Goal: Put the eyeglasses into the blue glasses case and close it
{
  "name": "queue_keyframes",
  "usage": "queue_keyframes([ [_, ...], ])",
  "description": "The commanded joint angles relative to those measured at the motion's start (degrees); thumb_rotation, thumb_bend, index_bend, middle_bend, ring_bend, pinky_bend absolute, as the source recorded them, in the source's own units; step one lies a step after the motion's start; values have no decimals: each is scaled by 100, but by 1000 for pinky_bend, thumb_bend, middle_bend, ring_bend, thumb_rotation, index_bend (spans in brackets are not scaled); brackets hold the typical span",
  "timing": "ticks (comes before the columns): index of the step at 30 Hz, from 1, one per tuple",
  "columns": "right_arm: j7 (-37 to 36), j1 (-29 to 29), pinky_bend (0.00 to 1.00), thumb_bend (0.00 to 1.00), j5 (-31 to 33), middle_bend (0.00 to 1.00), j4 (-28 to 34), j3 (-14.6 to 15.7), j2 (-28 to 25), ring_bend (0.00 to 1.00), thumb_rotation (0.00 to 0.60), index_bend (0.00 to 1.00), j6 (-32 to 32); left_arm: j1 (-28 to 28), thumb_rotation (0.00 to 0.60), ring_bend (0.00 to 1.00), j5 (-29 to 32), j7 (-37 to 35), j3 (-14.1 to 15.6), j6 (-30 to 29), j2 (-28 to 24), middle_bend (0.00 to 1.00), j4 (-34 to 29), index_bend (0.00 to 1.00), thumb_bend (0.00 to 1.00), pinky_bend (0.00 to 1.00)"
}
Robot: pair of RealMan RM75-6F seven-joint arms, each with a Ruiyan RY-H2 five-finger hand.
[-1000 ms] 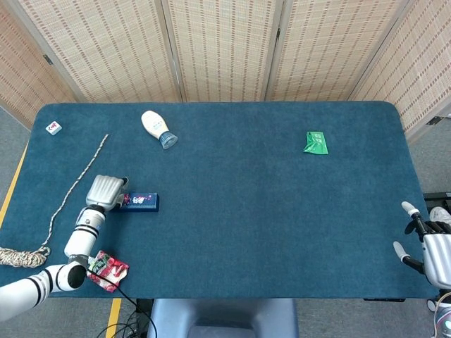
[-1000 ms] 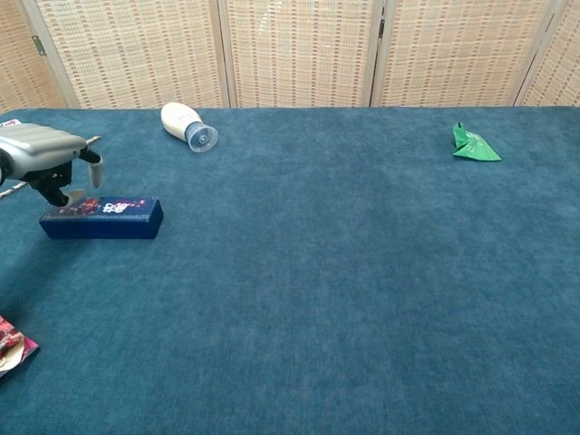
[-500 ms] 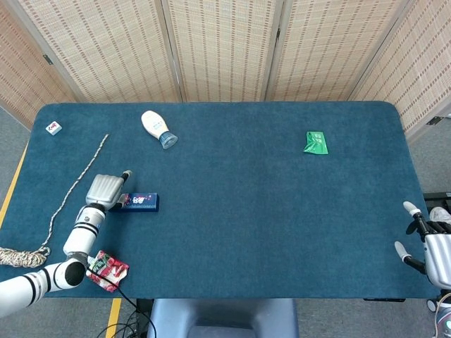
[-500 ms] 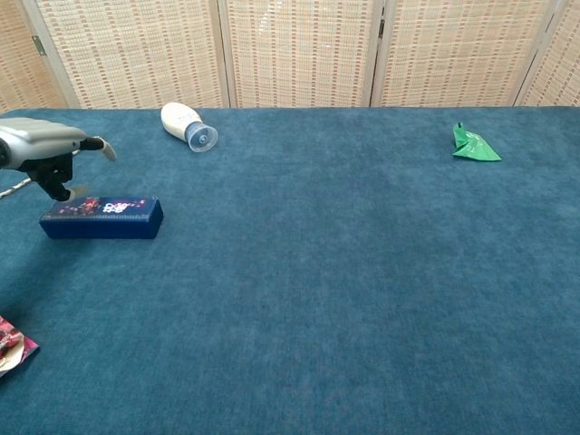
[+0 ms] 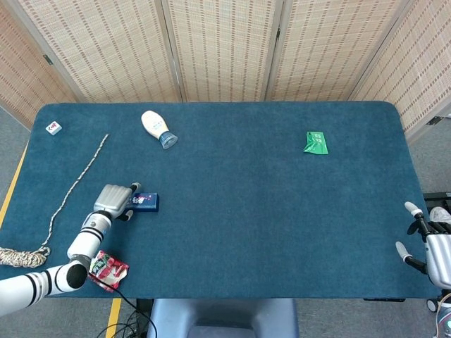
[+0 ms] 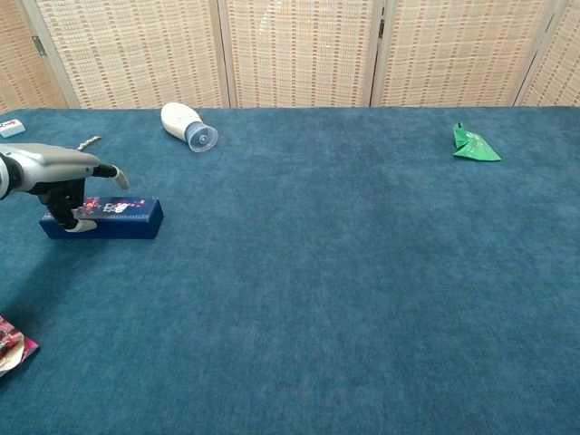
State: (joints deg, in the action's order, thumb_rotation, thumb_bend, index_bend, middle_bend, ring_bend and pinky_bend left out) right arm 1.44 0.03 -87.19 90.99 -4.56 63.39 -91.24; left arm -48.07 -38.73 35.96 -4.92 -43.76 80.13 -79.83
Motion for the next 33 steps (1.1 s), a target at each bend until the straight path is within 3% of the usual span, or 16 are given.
queue_keyframes([
  [1,-9,4,376,265,-3,519,-10,-1,5,488,600,141,5,-30,600,957,9,-66,37,-50,135,1000,144,207,406,976],
  [14,14,32,383,265,-7,519,2,-16,7,488,600,141,30,31,600,957,-378,-457,86,-178,391,1000,499,404,406,976],
  [16,25,38,383,266,-6,520,9,-20,5,489,600,141,33,39,600,956,-401,-476,99,-181,366,997,481,359,406,976],
  [20,38,51,383,265,-8,522,12,-38,2,490,600,141,29,92,600,937,-444,-583,55,-310,257,970,279,159,382,973],
  [24,60,77,401,265,-1,517,15,-59,-4,490,600,141,47,257,600,844,-680,-868,-9,-580,124,853,5,17,354,936],
  [29,102,136,405,264,-6,471,-4,-79,-26,471,600,141,111,687,600,627,-1279,-1541,-109,-1271,-14,675,-311,2,352,837],
  [33,184,202,405,265,-76,440,16,-38,-83,417,600,141,223,1089,600,558,-1720,-1782,-66,-2001,-98,591,-419,62,352,749],
])
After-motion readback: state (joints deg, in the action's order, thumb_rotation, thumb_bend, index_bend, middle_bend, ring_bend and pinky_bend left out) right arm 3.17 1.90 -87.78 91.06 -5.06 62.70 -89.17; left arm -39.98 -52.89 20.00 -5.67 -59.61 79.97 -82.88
